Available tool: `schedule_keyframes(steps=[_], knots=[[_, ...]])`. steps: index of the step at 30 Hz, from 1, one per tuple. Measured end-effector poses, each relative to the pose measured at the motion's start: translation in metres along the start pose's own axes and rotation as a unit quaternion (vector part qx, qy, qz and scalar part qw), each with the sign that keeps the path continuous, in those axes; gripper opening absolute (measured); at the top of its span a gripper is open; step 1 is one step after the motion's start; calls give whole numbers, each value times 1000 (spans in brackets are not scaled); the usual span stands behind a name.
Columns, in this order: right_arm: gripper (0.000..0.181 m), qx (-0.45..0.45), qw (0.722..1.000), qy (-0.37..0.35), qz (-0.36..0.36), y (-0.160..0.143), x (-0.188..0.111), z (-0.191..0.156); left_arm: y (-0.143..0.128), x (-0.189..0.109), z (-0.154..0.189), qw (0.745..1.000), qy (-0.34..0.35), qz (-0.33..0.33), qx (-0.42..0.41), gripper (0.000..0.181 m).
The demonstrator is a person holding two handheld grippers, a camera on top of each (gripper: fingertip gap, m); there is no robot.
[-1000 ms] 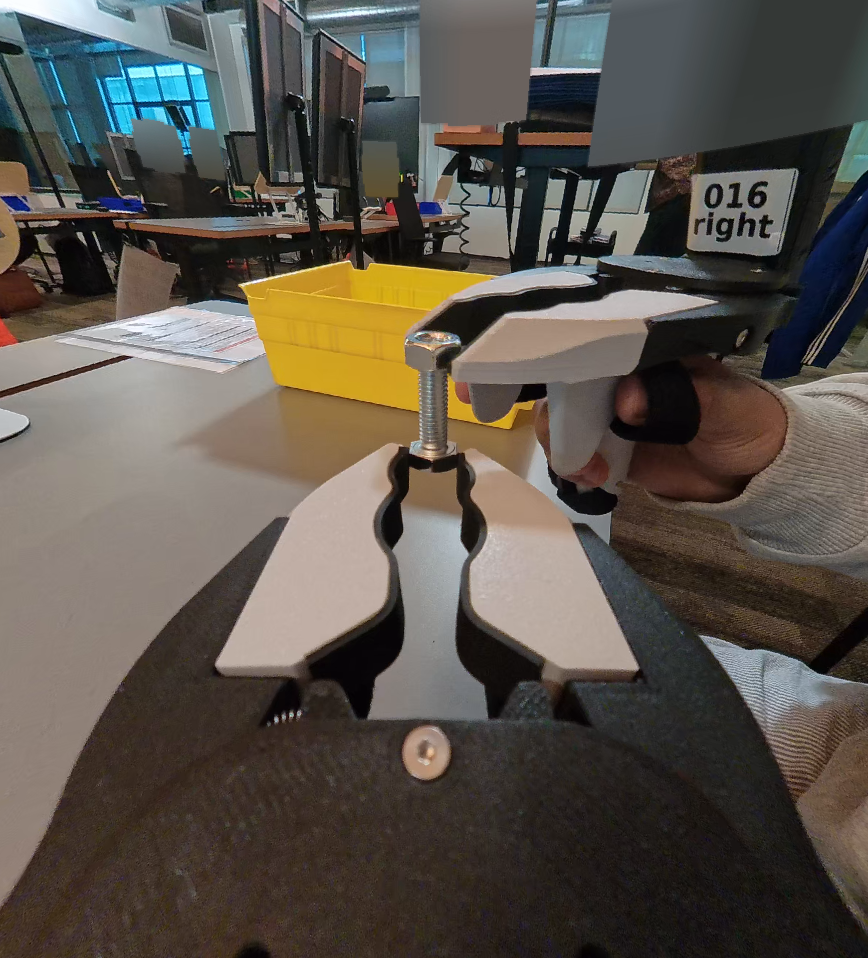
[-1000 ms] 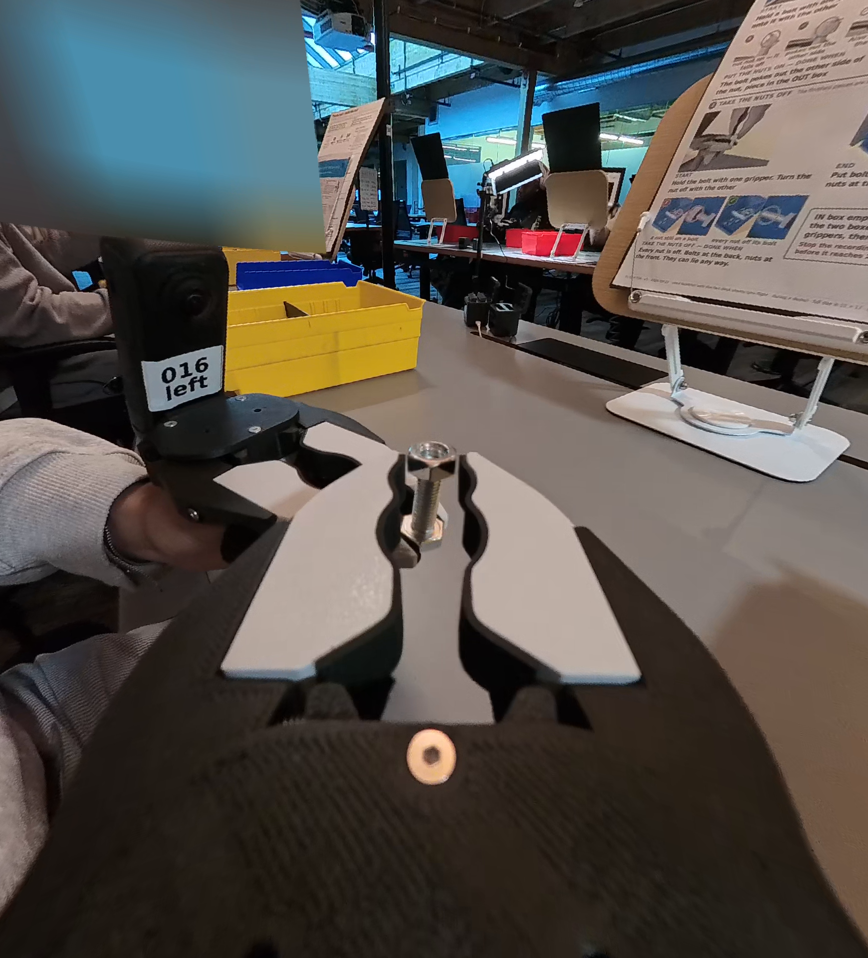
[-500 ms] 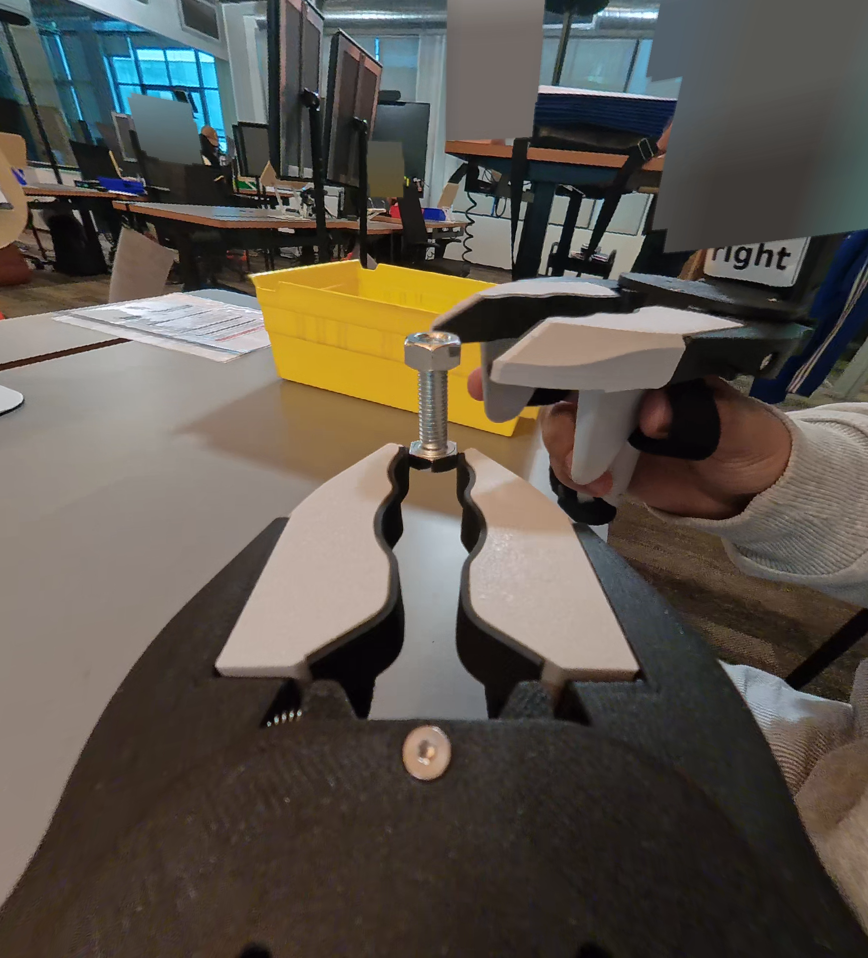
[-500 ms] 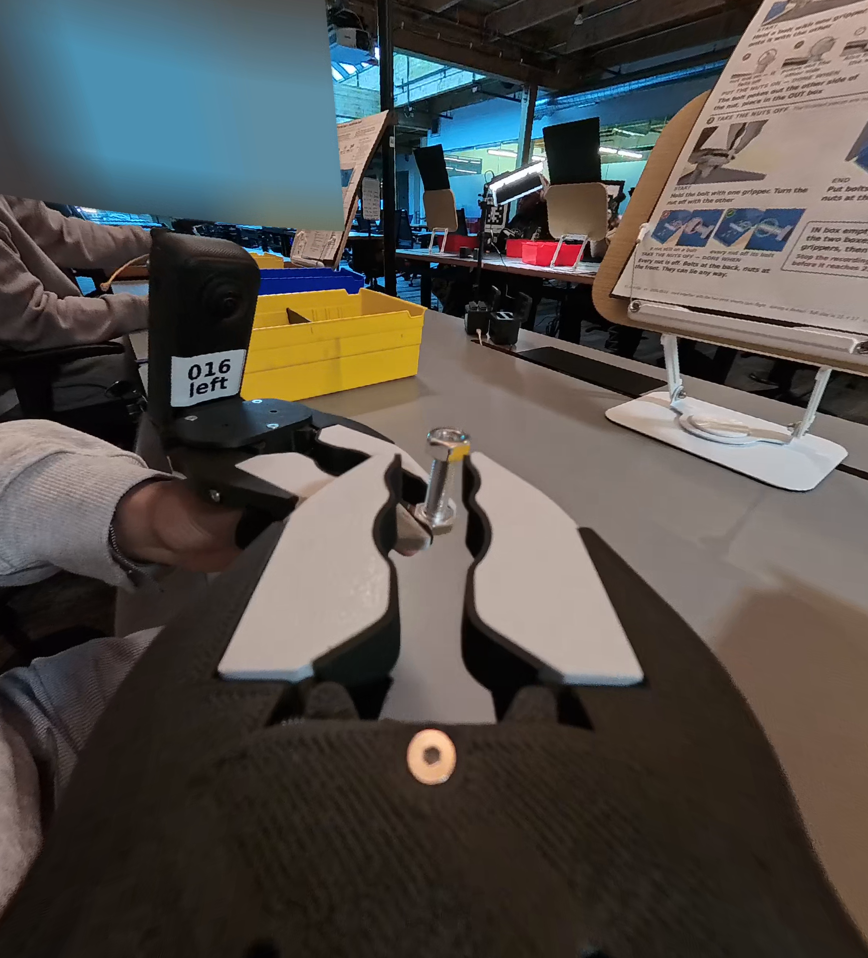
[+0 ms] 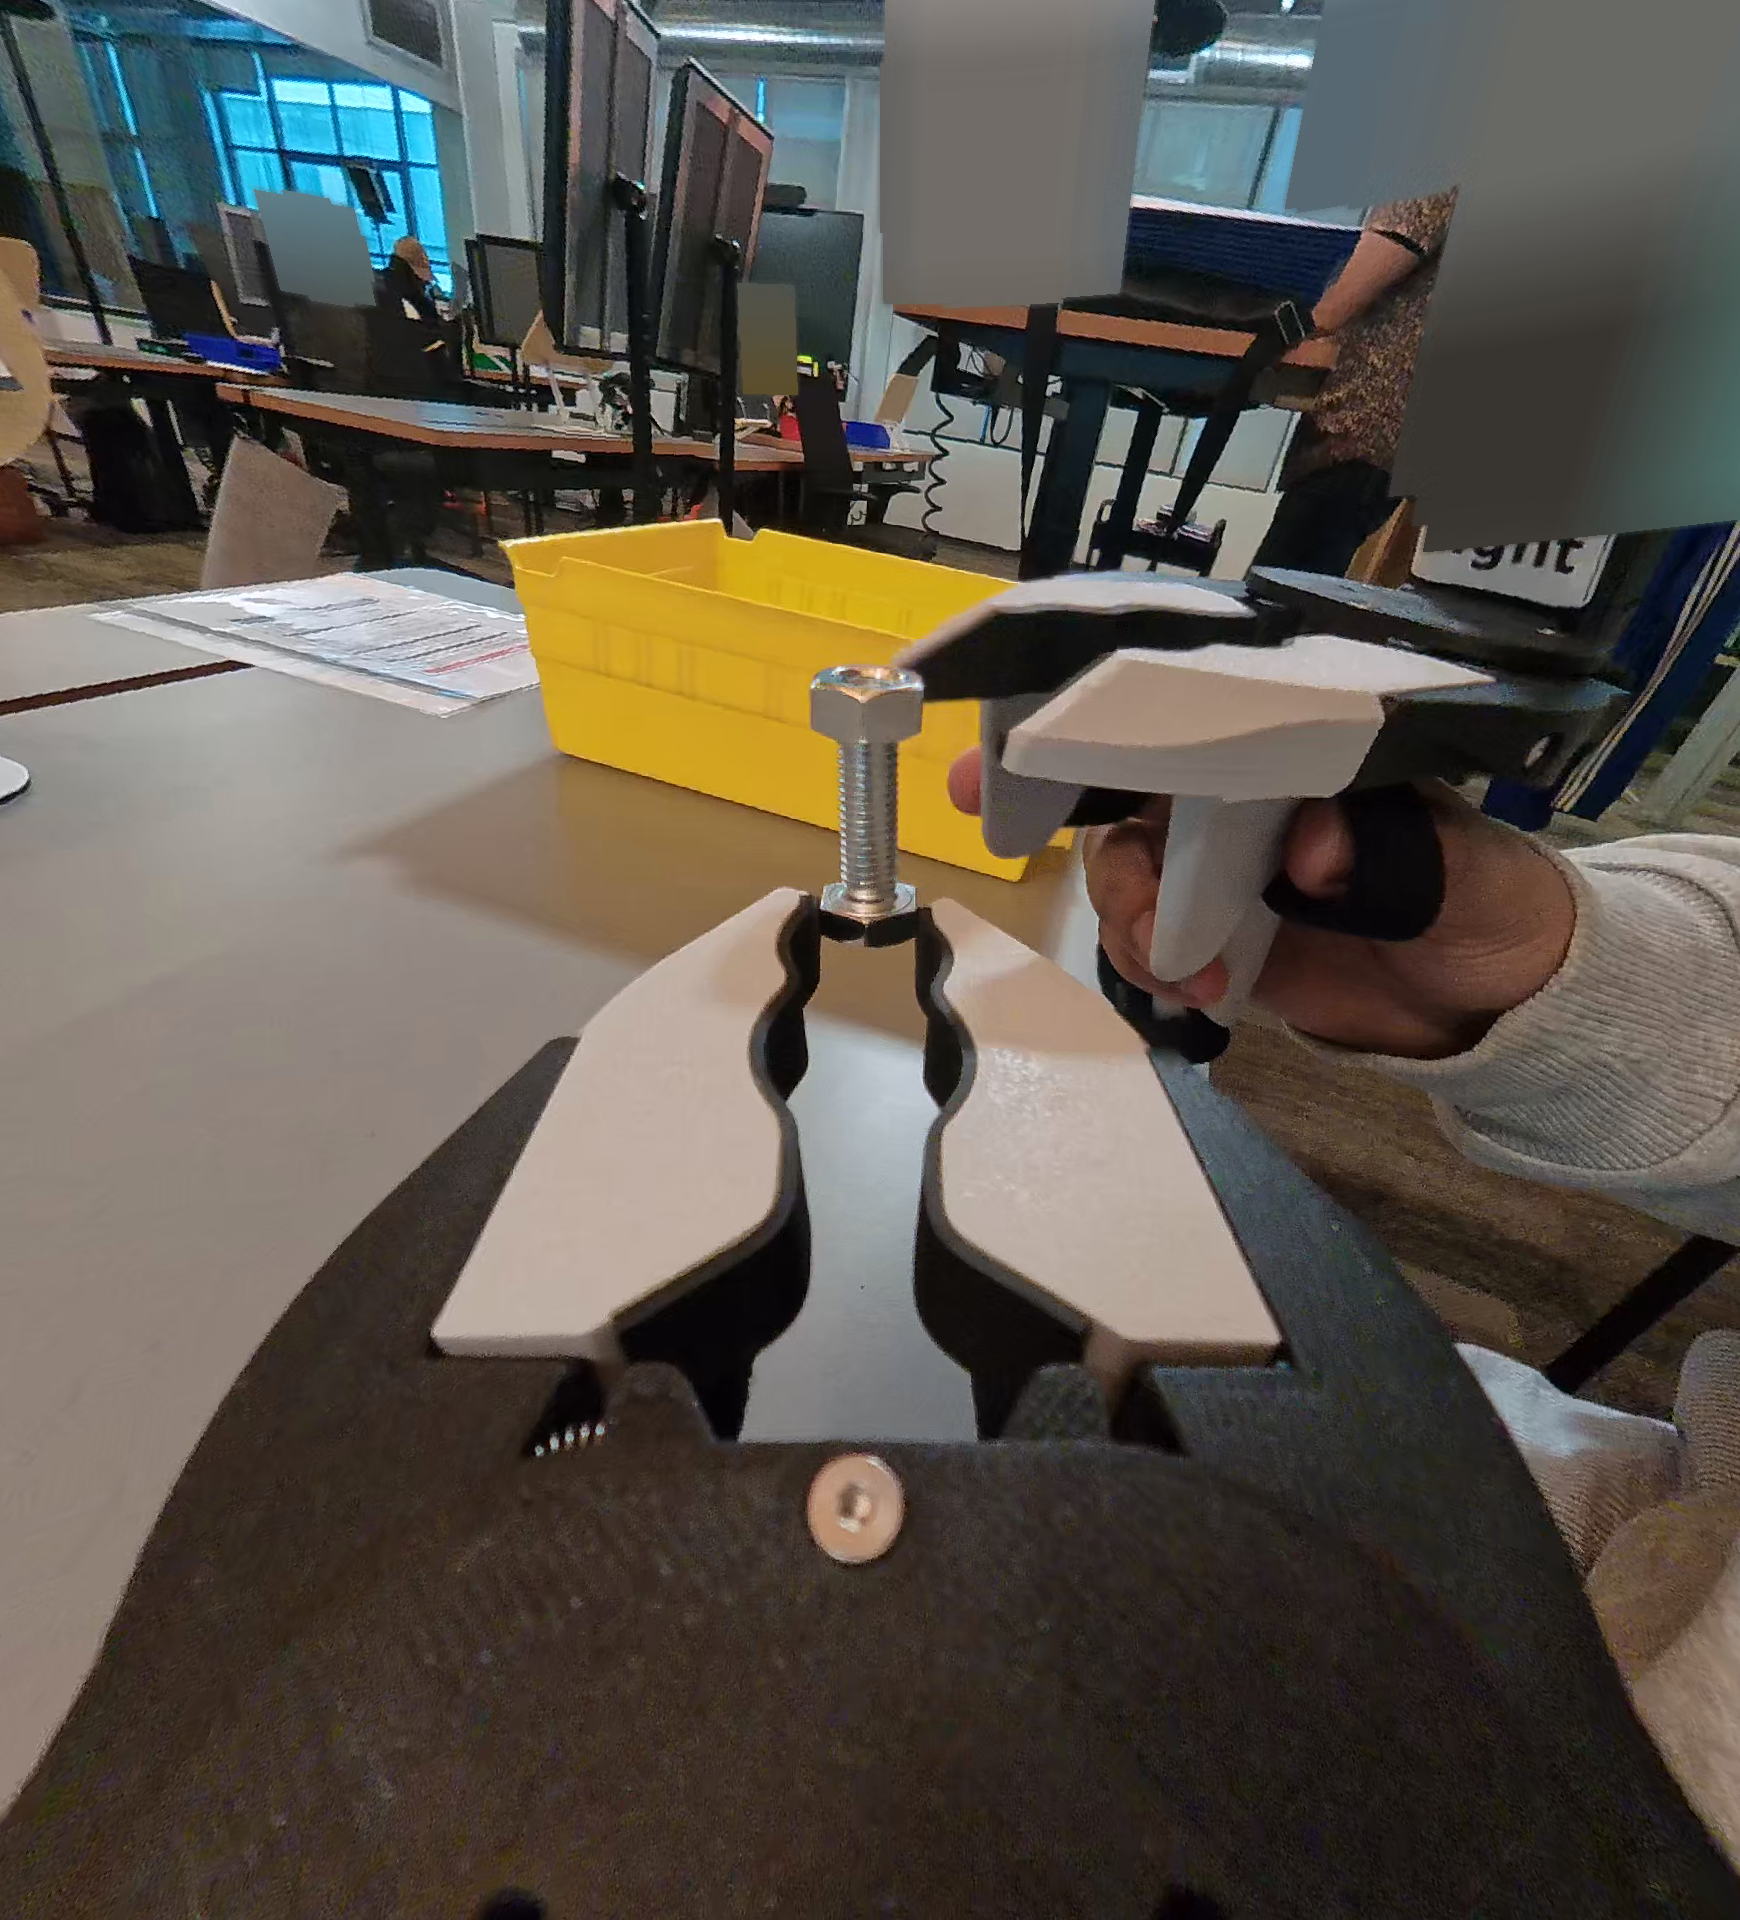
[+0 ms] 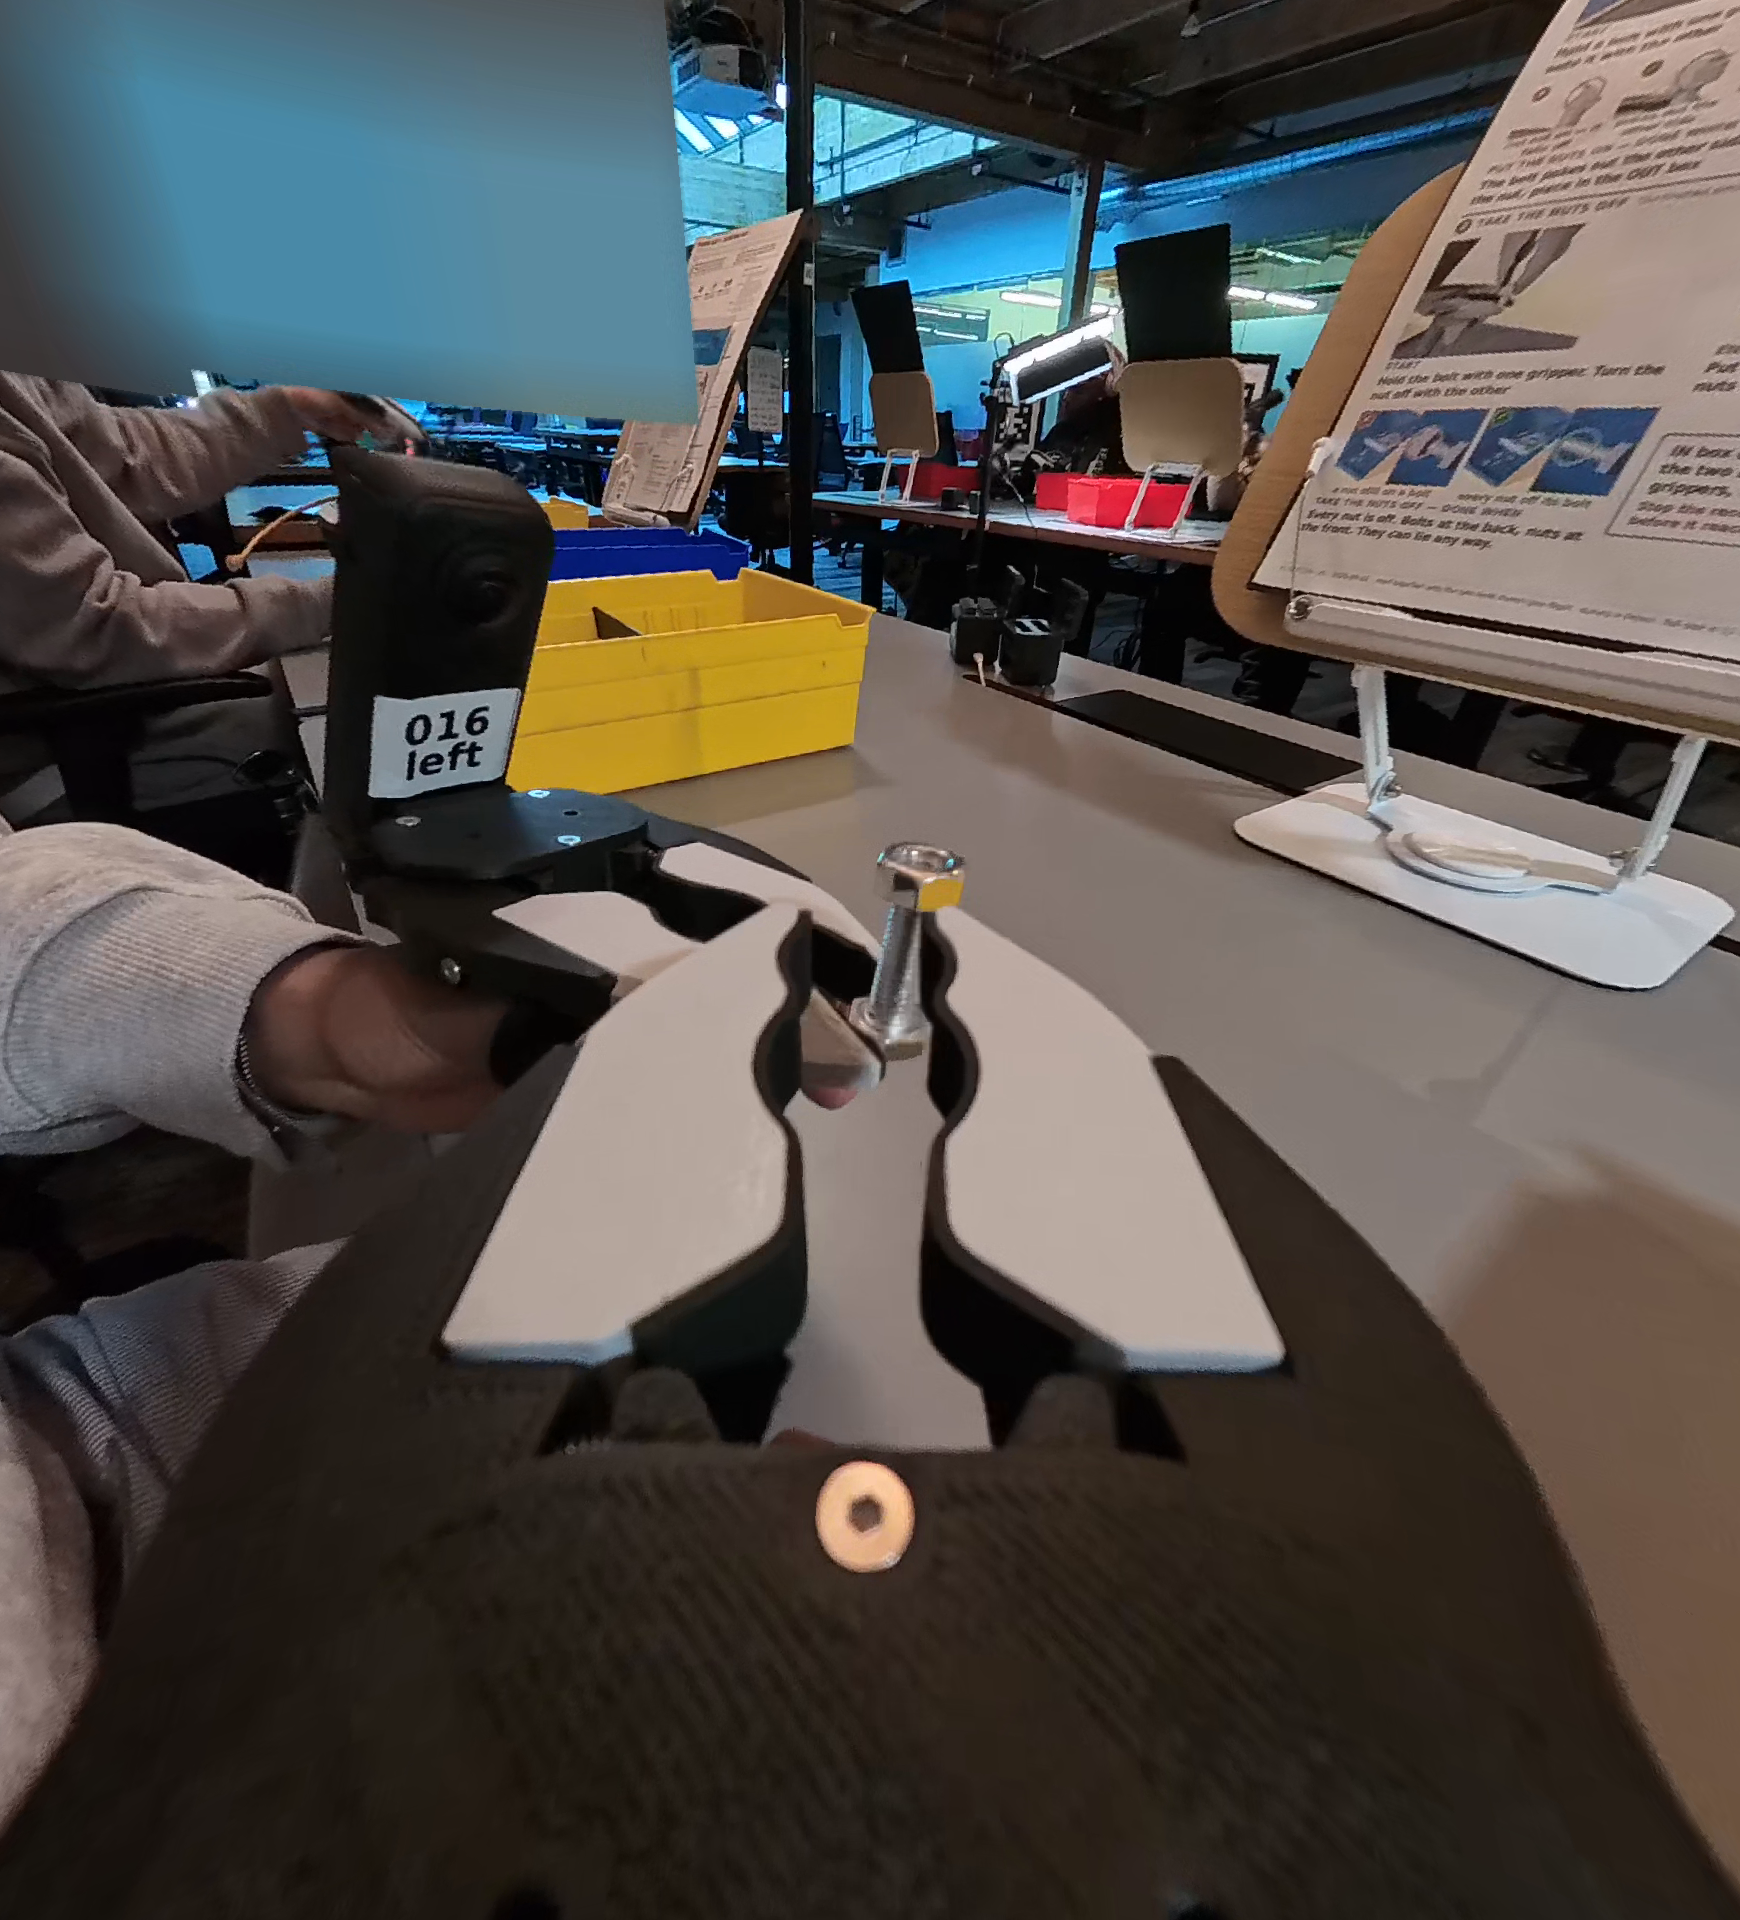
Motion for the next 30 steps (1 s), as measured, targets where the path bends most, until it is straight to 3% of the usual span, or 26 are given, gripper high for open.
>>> schedule_keyframes(steps=[6,13,22,30], knots=[[34,1,1000,-9,13,3,-1,3,-1,1,5,1000,-10,-1,8,18],[15,6,1000,8,7,2,-1,-1,1,1,-2,1000,-1,1,-15,18],[27,-10,1000,-7,-6,-2,1,-1,-1,3,2,1000,-10,-7,-12,18],[24,25,999,-25,10,-2,-6,13,5,-2,-29,997,31,10,-63,18]])
Point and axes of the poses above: each gripper's, where its closed fingertips meet, x out along the fingers, y out of its top, z = x × y across the jaws, the point moved 1 cm from there along -x, back along the fingers, and after that the axes turned 9 degrees about y, right-handed, at the moved point
